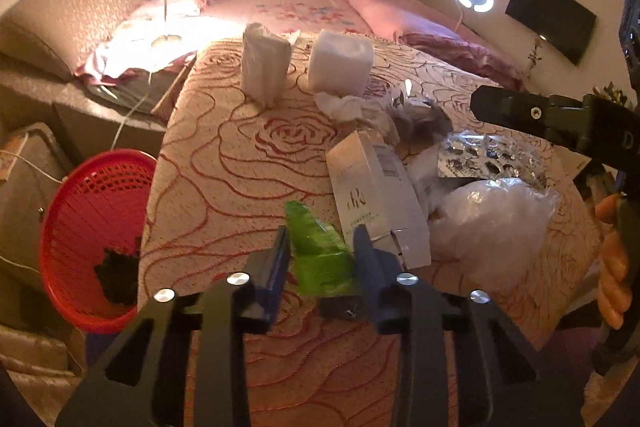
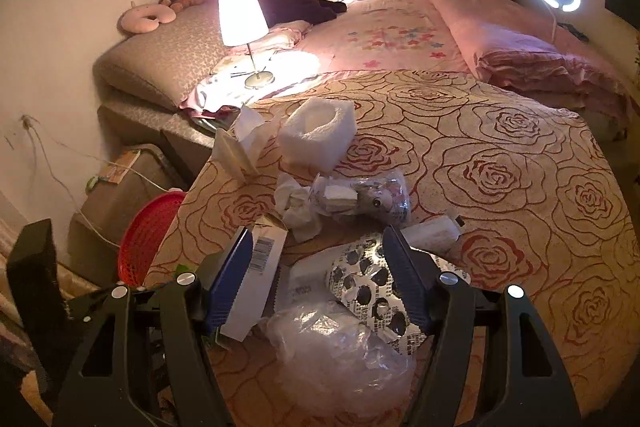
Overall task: Collect trash
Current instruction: 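Carry the green wrapper toward the basket with the left tool while the right grasps the white barcode box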
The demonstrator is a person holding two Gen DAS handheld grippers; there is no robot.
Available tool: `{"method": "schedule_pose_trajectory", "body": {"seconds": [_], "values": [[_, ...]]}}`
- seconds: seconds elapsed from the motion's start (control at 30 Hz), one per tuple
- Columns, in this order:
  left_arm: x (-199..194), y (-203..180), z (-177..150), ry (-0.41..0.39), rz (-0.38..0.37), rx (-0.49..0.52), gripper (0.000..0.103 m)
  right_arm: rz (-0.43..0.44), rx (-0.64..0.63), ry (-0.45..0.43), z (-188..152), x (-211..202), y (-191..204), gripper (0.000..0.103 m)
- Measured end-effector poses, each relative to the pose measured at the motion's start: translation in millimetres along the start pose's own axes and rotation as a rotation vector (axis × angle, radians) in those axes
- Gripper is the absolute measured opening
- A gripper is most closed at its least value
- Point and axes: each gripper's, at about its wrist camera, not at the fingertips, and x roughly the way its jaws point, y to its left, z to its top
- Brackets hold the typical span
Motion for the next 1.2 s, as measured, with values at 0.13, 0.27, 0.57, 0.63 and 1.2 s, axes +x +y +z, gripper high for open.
{"method": "schedule_pose_trajectory", "body": {"seconds": [0.13,0.27,0.57,0.63,1.2], "values": [[-3,2,1,-0.013,-0.001,-0.002,0.023,0.017,-0.012,0.008,-1,2,6,0.065],[-13,12,2,-0.039,0.014,-0.030,0.023,0.050,-0.049,0.023,-3,5,21,0.065],[-41,58,2,-0.101,0.099,-0.138,0.023,0.108,-0.102,0.127,-11,35,54,0.065],[-46,68,0,-0.111,0.111,-0.161,0.023,0.116,-0.118,0.153,-15,42,63,0.065],[-64,105,-4,-0.154,0.144,-0.240,0.023,0.114,-0.195,0.214,-21,81,100,0.041]]}}
